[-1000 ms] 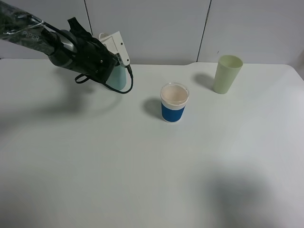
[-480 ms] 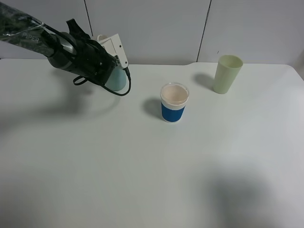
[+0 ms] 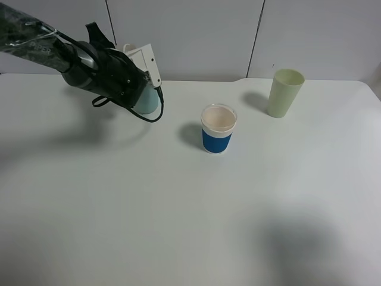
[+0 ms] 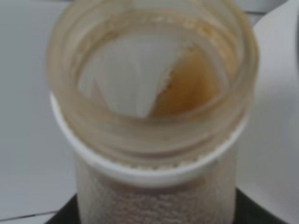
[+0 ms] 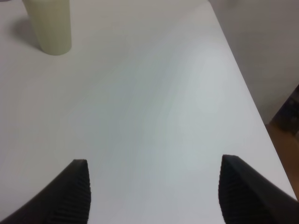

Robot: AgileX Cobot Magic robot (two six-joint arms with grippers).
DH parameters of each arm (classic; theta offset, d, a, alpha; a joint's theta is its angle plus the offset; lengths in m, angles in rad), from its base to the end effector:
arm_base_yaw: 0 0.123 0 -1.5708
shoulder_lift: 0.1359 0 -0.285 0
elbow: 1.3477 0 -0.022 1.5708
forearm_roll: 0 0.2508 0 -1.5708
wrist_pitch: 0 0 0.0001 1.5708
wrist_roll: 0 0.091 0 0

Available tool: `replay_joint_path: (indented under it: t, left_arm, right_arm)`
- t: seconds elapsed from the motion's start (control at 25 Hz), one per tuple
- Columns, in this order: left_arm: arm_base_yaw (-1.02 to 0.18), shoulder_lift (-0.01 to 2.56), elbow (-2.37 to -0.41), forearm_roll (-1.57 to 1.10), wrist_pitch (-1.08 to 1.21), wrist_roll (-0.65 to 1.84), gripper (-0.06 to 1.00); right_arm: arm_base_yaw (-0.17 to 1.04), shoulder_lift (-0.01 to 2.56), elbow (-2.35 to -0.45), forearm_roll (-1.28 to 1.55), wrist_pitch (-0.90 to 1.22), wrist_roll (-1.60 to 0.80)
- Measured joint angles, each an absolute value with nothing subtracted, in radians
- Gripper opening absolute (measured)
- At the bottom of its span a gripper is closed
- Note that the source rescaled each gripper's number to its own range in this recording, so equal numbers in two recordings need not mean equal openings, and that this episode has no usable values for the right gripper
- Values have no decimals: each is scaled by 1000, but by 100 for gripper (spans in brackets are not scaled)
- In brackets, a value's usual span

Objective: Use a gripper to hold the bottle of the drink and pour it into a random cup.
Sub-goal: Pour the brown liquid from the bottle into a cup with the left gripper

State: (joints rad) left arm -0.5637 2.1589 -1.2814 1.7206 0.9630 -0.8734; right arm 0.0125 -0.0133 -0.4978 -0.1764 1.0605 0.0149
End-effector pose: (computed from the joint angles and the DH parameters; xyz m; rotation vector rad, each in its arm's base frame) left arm 0.3990 -0.1648 0.1448 0.9950 1.8686 1.2404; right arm -0.0071 -0.0140 0.2776 0.0117 2.0259 -0.1933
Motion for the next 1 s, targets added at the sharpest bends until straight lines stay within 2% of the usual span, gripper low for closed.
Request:
replay_joint_path:
  t: [0.2,1.0]
  left_arm:
    - [-598,2159,-1281,1721,964,-871,1]
    - [-601,2159,-1287,1721,990,-828,1]
  right_arm:
    - [13,-13,-498,-176,1060,15]
    - [13,-13,-498,-176,1060,15]
